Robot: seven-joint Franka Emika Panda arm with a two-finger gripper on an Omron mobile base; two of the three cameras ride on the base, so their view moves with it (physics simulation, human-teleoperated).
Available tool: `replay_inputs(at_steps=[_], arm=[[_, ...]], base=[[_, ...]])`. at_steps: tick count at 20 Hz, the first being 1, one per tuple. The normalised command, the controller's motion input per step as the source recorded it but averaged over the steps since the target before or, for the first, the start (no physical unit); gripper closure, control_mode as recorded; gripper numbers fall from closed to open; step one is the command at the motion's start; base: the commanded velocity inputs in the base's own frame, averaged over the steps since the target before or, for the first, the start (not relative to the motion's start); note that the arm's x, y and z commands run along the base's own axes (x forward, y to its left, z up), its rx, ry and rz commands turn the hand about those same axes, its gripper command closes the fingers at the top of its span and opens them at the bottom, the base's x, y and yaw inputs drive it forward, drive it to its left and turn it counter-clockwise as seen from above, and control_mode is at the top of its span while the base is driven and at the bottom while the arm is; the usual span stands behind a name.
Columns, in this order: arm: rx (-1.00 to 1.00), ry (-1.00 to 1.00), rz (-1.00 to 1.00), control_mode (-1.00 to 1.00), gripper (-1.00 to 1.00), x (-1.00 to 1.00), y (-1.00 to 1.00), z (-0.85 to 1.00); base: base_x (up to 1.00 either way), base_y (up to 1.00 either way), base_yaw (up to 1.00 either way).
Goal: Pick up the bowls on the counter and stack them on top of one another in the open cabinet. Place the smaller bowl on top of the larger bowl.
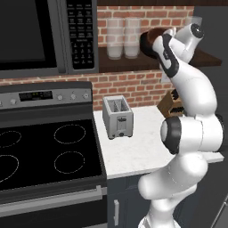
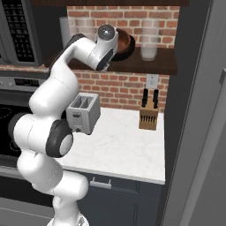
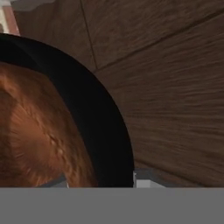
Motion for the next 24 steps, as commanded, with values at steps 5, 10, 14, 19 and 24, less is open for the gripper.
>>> replay_inputs(at_steps=[5,10,14,19,24], arm=[[0.00,0.09,0.00,-1.00,1.00,0.47,0.00,-0.23],[0.00,0.01,0.00,-1.00,-1.00,0.40,0.00,-0.22],[0.01,0.00,0.00,-1.00,-1.00,0.41,0.00,-0.19],[0.01,-0.17,0.01,-1.00,-1.00,0.07,0.00,-0.18],[0.00,-0.39,0.00,-1.00,-1.00,-0.01,0.01,-0.03]], base=[[0.00,0.00,0.00],[0.00,0.00,0.00],[0.00,0.00,0.00],[0.00,0.00,0.00],[0.00,0.00,0.00]])
